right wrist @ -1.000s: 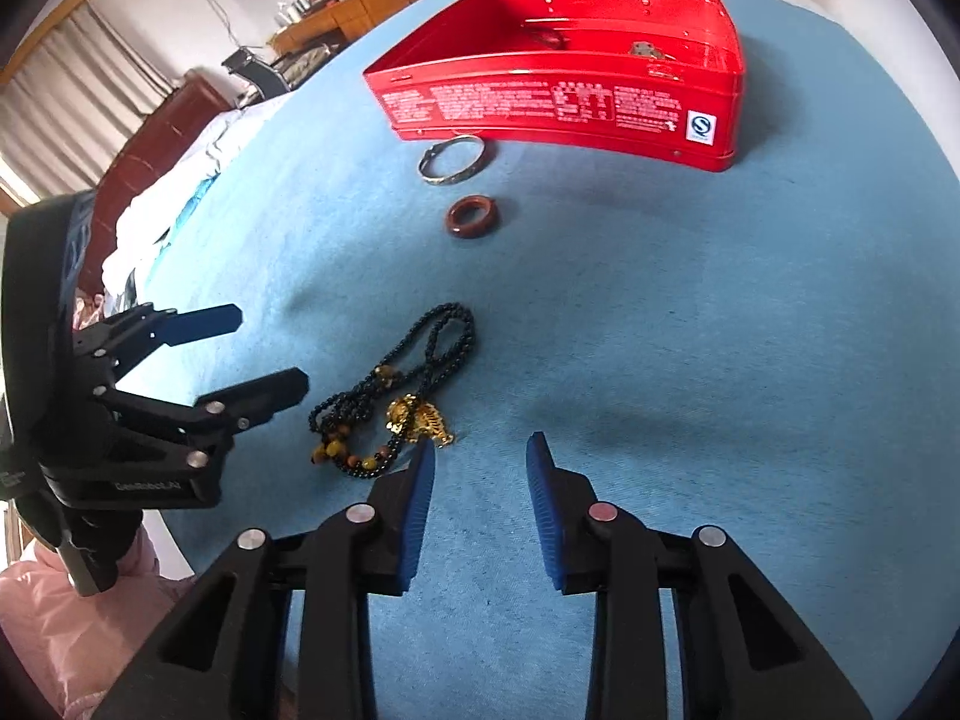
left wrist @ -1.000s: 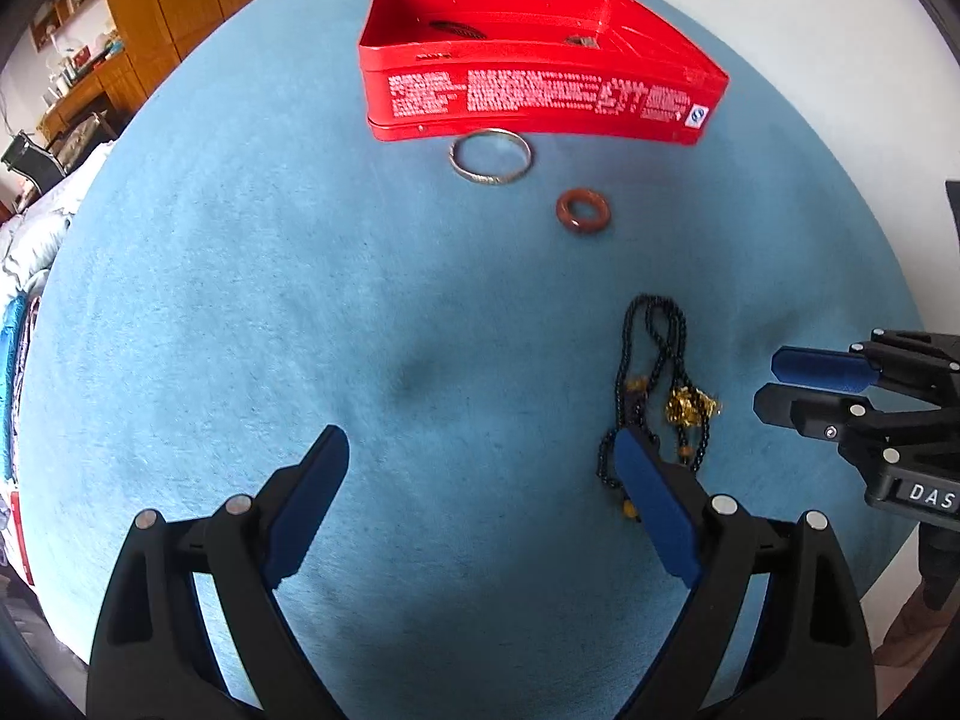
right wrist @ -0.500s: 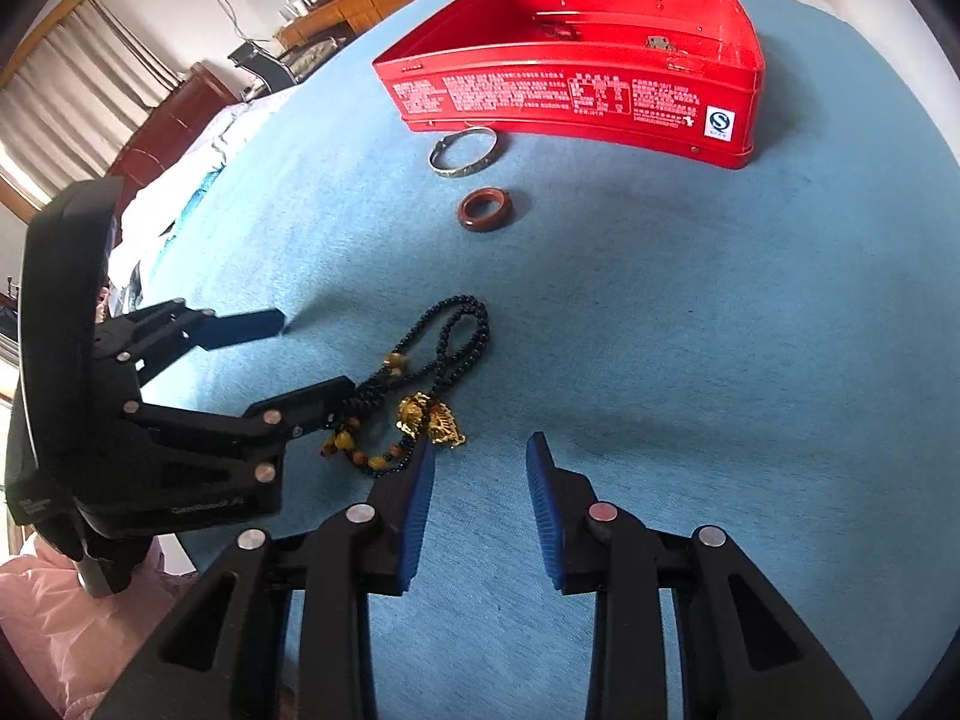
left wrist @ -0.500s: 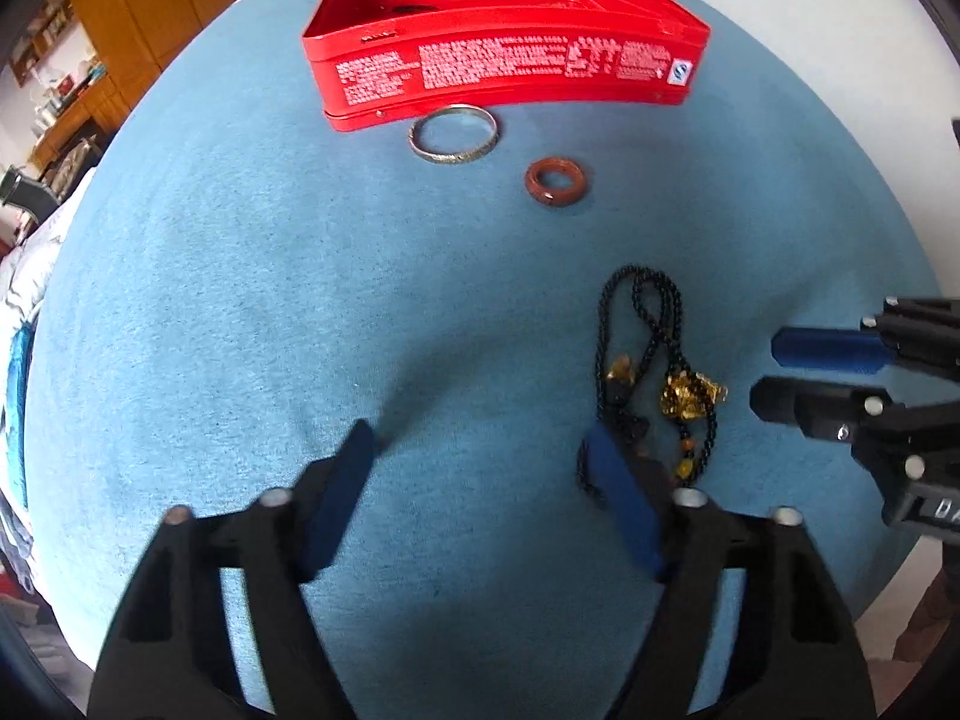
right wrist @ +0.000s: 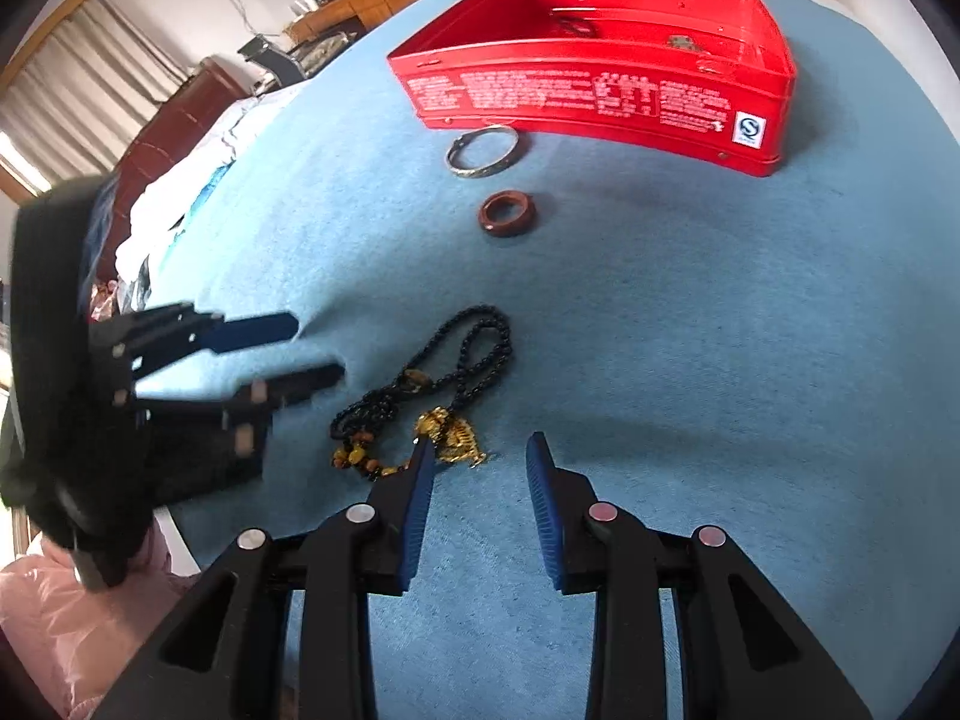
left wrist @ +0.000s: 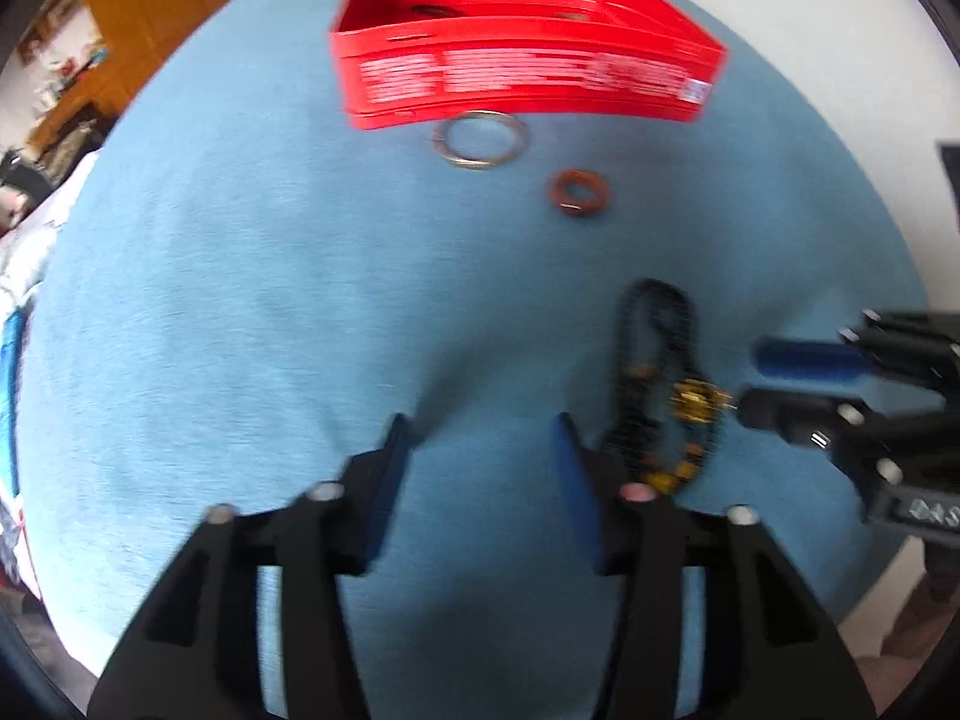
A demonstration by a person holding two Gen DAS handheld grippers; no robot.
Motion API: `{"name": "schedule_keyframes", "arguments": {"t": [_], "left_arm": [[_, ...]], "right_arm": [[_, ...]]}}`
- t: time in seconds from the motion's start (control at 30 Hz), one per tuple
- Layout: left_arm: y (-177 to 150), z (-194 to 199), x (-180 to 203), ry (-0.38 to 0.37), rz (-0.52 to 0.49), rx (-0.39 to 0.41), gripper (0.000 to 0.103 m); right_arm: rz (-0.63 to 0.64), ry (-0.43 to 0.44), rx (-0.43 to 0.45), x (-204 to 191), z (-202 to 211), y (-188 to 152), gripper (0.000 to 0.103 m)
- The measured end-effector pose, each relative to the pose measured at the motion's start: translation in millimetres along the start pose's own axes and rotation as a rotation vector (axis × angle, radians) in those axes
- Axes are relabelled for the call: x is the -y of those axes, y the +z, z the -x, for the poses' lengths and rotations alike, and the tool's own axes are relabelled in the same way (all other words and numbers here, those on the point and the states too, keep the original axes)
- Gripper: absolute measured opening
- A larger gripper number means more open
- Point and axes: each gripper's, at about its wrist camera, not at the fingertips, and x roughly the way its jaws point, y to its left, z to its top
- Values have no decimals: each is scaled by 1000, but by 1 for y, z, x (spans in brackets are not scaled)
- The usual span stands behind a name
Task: Organize jewelry
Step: 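Move both grippers to the black bead necklace with gold pendant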
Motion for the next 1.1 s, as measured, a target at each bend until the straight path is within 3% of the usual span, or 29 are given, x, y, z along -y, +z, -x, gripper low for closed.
{"name": "schedule_keyframes", "arguments": {"t": [0.1,0.27,0.37,0.43,0.53,0.7,1.03,1.1], "left_arm": [[3,-2,16,-8,-32,7,65],[4,-11,32,15,-75,3,63],[6,-12,38,-9,-75,-8,47],[8,-13,38,11,-79,-8,22],[14,-17,29,19,-55,-15,10],[16,-20,5,12,9,-12,10],[21,-22,4,-21,23,-11,14],[12,-12,-13,-36,39,-8,15]], "right_arm": [[-9,-11,6,3,3,-1,32],[-19,-12,2,4,4,-3,31],[-19,-9,0,3,3,-1,32],[-19,-6,2,3,3,0,32],[-16,-4,1,2,2,0,32],[12,15,-12,-5,-4,0,32],[71,75,5,-26,-5,12,32],[76,95,1,-30,-6,15,32]]}}
